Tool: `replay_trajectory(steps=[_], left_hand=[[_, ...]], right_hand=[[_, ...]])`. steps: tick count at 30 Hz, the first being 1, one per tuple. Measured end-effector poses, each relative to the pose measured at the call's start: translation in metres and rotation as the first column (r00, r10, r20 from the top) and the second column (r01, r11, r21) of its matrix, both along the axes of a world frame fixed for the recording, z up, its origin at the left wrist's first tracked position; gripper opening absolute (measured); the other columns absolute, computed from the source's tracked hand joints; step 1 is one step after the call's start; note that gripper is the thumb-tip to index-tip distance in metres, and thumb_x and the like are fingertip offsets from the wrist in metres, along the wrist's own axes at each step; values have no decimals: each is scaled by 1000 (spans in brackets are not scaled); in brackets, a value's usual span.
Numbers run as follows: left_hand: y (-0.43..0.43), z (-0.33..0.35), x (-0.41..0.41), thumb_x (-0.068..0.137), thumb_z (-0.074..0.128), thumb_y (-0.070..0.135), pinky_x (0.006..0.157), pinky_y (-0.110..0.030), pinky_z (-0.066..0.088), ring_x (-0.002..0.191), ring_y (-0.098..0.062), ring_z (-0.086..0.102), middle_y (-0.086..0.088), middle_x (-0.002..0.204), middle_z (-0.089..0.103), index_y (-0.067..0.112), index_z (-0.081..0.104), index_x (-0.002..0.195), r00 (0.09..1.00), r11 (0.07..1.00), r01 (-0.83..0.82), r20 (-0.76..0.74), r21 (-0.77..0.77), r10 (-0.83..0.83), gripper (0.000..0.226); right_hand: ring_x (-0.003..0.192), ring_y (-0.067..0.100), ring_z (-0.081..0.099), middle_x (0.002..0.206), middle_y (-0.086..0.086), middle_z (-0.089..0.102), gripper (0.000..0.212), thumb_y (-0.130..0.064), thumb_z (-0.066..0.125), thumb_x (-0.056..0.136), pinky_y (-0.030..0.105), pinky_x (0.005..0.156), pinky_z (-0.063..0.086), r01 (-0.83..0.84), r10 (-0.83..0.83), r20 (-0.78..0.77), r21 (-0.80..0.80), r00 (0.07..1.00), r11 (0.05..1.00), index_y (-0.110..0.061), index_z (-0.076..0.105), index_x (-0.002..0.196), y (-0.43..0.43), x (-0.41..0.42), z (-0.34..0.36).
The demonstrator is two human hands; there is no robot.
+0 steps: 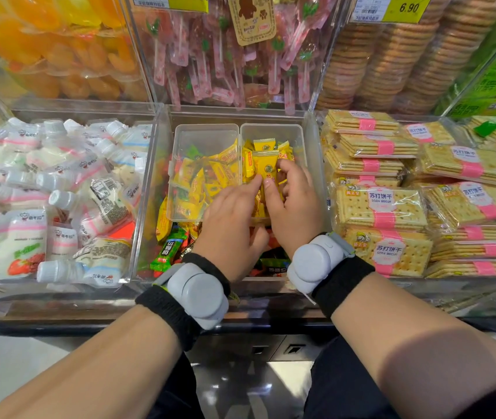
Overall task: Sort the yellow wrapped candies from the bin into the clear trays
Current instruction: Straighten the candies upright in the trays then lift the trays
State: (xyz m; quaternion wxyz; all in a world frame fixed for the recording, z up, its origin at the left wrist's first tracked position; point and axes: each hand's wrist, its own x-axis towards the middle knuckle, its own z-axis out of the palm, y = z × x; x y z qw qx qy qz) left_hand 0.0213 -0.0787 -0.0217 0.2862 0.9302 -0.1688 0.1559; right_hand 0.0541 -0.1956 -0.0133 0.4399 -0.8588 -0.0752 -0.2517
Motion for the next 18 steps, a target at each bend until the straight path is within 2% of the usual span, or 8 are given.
replay_trajectory(steps=[3,6,10,14,18], left_hand=[[0,-1,0,74,51,23,109,-46,27,131,-25,30,-4,138,43,15,25,144,1000,997,-20,-2,68,20,75],[0,-2,-1,74,54,22,107,-45,28,128,-26,31,-5,135,46,14,26,144,1000,995,-31,5,90,31,76],[-2,-3,-2,75,54,23,104,-46,30,125,-22,28,-3,135,46,14,25,144,1000,995,-30,-5,99,31,75],[-2,-5,-1,76,52,24,101,-45,26,127,-18,22,0,137,44,20,20,145,999,995,-18,-42,96,22,77],[-3,-6,-1,77,51,26,102,-47,20,133,-18,18,3,137,43,26,14,146,998,992,-8,-62,126,16,78]], right_hand=[[73,16,52,89,4,57,37,-20,56,87,28,62,40,-4,4,14,40,1000,999,-15,46,122,0,-1,0],[68,19,54,82,1,58,29,-23,57,86,35,59,46,11,-12,21,4,1000,1000,-17,47,114,-1,-3,0],[72,19,52,93,3,58,21,-22,55,87,30,60,40,16,-16,-1,-73,1000,997,-16,50,107,-4,-2,-2],[81,21,54,106,5,56,19,-18,55,88,29,66,40,34,-36,-26,-71,999,997,-12,52,106,-3,-2,-1],[85,24,53,107,9,53,15,-12,54,88,37,71,45,74,-72,25,-65,997,995,-8,54,103,-2,-4,2]])
